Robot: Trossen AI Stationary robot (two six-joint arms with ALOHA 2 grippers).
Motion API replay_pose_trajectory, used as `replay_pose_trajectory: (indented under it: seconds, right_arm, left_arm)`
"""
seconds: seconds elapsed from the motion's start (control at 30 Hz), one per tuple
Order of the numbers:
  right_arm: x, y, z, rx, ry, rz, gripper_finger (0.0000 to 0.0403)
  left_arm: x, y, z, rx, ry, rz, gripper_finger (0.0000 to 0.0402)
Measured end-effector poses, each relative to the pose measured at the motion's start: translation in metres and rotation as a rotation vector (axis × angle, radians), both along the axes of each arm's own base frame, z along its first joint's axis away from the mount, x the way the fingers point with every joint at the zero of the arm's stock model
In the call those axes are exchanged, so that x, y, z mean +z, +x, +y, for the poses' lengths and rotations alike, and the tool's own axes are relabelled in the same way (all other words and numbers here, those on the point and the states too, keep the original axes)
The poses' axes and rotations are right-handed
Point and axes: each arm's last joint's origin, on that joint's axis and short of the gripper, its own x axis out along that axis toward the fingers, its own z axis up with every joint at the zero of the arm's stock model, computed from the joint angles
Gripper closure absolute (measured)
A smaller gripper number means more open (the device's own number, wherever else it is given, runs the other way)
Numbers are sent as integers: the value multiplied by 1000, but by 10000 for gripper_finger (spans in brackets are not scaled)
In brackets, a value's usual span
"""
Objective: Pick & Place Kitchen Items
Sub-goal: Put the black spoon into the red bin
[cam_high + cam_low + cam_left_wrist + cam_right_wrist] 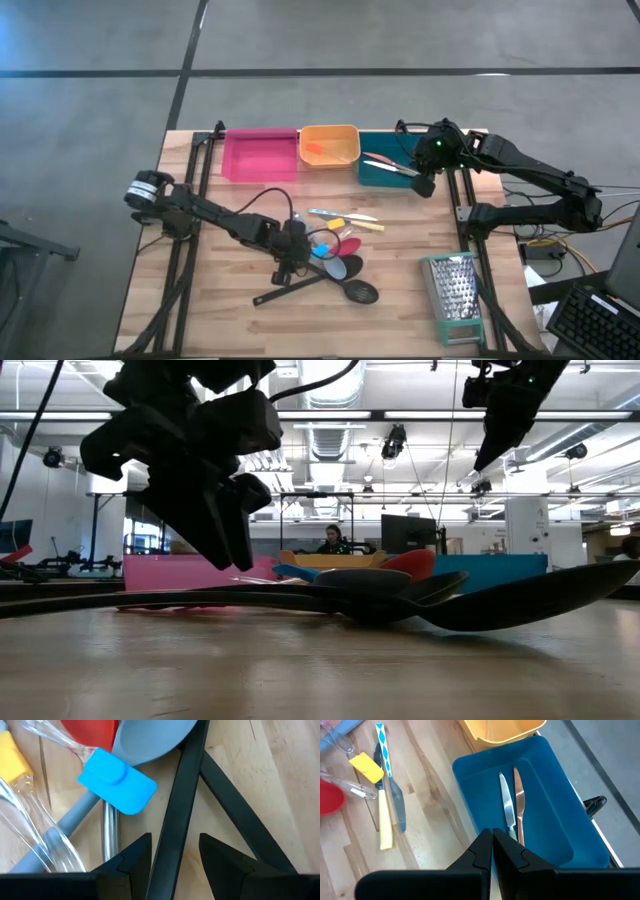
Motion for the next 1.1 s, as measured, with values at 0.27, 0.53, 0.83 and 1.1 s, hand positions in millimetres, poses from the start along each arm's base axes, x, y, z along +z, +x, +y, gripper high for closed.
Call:
replay_pose_trajectory:
  seconds: [0.27,0.53,0.83,1.1]
  right_arm:
    - [0,0,0,0,0,0,394]
    - [0,0,0,0,0,-1,394]
    - [0,0,0,0,-1,-2,394]
    - [-1,0,0,0,0,0,394]
  left_arm:
    - [-3,1,0,-3,-3,8,234]
    - [-24,6,-1,-8,0,65,234]
    - [-36,10,0,-2,6,84,234]
    - [-34,12,0,-22,27,56,279]
